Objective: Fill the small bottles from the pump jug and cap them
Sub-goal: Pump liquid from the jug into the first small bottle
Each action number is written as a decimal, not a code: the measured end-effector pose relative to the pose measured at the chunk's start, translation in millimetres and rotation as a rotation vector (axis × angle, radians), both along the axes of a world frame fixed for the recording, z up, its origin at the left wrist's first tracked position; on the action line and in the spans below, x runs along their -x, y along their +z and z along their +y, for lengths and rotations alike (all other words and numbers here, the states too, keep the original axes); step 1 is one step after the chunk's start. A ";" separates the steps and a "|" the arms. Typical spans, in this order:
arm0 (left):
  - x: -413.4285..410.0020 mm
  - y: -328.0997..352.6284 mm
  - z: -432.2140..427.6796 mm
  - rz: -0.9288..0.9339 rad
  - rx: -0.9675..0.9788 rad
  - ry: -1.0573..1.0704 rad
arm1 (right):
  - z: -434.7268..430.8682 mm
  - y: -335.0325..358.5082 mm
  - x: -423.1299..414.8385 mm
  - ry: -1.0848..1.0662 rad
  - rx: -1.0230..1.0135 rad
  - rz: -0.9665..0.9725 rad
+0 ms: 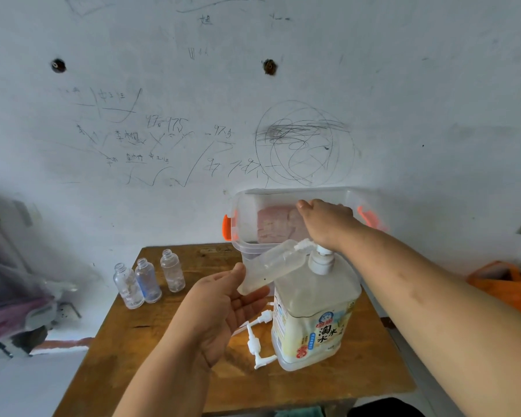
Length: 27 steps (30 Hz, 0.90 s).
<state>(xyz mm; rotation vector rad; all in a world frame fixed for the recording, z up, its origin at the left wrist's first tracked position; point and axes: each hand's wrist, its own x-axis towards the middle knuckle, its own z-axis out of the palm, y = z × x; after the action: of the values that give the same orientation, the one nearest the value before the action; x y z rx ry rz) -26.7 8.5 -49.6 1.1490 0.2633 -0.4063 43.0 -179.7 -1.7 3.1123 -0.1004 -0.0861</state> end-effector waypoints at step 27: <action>2.6 2.0 -2.3 0.001 -0.015 -0.005 | -1.4 -2.9 0.3 0.010 -0.001 -0.009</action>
<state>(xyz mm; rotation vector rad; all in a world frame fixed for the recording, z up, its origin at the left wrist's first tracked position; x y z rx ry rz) -29.3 6.2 -47.6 1.1639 0.2651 -0.4101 42.7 -181.1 -4.7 3.1137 -0.0854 -0.0719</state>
